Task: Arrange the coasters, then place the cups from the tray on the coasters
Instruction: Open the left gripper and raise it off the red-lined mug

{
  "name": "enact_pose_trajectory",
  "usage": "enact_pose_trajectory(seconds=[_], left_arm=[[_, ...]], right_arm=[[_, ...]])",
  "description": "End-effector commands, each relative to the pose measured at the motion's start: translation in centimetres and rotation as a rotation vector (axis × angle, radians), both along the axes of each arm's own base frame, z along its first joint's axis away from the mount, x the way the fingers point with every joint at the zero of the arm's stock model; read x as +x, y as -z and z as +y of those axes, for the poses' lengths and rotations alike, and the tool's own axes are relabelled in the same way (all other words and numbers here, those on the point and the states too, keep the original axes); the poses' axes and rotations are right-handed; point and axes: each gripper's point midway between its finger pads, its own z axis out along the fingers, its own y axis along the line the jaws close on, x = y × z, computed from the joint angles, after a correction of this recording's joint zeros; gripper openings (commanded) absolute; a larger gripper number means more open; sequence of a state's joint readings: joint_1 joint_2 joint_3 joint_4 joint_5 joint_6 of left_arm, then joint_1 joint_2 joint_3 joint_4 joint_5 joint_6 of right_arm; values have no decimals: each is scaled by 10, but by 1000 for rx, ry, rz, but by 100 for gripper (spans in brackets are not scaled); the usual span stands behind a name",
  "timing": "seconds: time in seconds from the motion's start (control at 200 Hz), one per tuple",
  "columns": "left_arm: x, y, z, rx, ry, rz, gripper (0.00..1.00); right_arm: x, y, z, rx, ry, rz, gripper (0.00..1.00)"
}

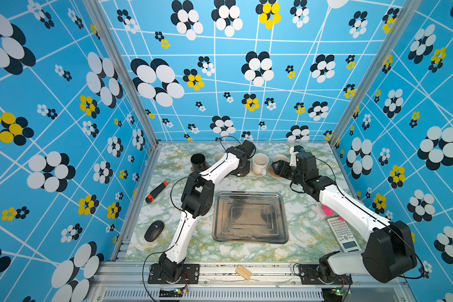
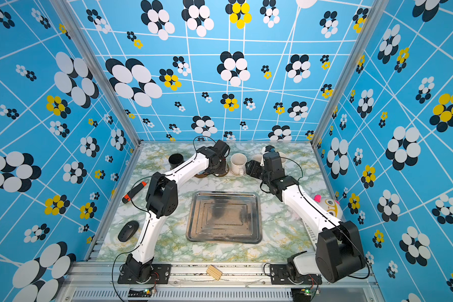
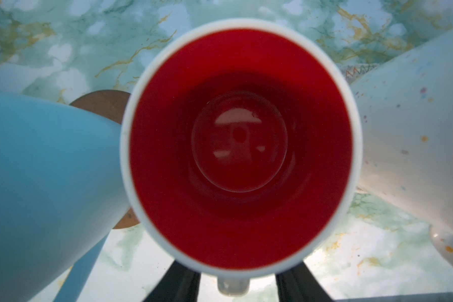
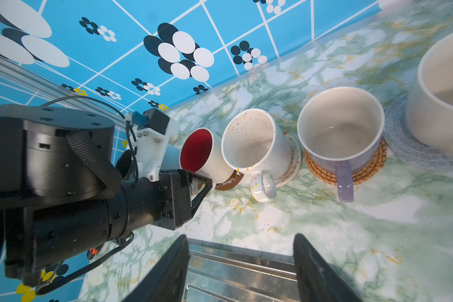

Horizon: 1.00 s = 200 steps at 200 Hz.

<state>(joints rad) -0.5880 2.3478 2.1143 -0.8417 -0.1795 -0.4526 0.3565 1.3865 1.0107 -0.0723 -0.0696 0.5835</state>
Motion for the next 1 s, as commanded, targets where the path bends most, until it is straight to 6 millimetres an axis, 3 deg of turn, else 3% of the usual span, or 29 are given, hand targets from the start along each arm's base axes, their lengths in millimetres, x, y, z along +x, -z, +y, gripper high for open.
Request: enact_pose_trajectory(seconds=[0.0, 0.215, 0.45, 0.655, 0.87, 0.995], left_arm=[[2, -30, -5, 8, 29, -67, 49], [-3, -68, -10, 33, 68, -178, 50], [-23, -116, -4, 6, 88, -339, 51], [-50, -169, 28, -3, 92, -535, 52], [-85, -198, 72, 50, 90, -648, 53], [-110, -208, 94, 43, 96, -717, 66]], right_arm=[[-3, -8, -3, 2, 0, -1, 66], [-10, -18, -7, 9, 8, -23, 66], [-18, -20, -16, -15, 33, -17, 66], [-30, -32, -23, -73, 17, -41, 67], [-49, -52, -33, -144, -16, -102, 73], [-61, -56, -42, -212, -27, -129, 78]])
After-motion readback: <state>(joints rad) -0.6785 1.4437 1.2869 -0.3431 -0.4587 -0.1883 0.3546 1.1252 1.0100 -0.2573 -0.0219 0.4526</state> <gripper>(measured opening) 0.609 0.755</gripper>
